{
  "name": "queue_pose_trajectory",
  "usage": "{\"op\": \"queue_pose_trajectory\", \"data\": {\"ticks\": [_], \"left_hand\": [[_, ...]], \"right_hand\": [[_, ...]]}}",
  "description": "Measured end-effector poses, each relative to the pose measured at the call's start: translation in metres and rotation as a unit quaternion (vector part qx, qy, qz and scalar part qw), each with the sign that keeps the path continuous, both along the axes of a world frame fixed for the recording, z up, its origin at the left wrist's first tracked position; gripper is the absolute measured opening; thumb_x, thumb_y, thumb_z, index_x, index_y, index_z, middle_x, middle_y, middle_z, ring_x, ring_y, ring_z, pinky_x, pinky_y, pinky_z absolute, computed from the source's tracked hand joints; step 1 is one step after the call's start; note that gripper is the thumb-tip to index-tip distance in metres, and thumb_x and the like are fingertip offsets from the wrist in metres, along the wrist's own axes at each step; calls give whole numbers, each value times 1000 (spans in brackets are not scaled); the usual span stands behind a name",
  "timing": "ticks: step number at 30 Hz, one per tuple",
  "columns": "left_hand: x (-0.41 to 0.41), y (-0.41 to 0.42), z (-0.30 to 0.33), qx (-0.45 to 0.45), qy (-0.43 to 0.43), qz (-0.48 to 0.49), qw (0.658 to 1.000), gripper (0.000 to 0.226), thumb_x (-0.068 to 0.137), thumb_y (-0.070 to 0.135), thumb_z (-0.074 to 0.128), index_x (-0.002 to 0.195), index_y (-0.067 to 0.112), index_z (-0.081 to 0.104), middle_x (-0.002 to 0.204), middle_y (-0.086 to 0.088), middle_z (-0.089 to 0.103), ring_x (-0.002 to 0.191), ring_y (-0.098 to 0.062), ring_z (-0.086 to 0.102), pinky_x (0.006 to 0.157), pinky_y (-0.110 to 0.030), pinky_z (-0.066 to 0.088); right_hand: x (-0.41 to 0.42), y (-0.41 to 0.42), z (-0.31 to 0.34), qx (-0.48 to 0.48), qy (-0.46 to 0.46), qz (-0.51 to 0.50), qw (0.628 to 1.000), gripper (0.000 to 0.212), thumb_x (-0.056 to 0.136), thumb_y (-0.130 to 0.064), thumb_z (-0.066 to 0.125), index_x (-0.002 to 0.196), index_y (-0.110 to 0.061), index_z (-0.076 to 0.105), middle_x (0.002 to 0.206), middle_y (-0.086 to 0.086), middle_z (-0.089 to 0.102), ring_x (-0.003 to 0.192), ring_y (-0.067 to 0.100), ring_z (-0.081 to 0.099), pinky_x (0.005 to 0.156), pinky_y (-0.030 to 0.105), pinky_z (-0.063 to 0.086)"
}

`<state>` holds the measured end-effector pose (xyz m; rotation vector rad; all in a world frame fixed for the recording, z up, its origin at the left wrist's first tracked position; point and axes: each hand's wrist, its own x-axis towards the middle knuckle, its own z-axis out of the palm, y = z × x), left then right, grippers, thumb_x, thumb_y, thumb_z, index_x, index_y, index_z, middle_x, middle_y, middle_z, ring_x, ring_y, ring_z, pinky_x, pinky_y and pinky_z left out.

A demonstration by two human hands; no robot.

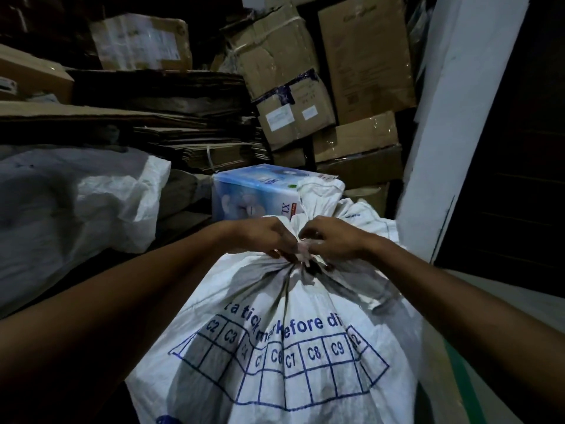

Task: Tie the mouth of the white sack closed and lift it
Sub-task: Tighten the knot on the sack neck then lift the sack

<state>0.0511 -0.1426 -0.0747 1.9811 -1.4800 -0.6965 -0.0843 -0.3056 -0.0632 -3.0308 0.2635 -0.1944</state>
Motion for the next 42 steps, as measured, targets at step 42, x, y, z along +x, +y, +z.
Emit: {"op": "queue_pose_trajectory", "data": {"ticks": [42], "left_hand": [[0,-30,-45,-157,56,55,985,16,90,13,78,90,27,71,103,-16,77,105,-42,74,96,-60,60]], "right_hand": [[-2,-5,-57,14,-92,14,996,71,75,-33,90,130,-12,50,129,9,43,113,29,53,96,41,50]]}}
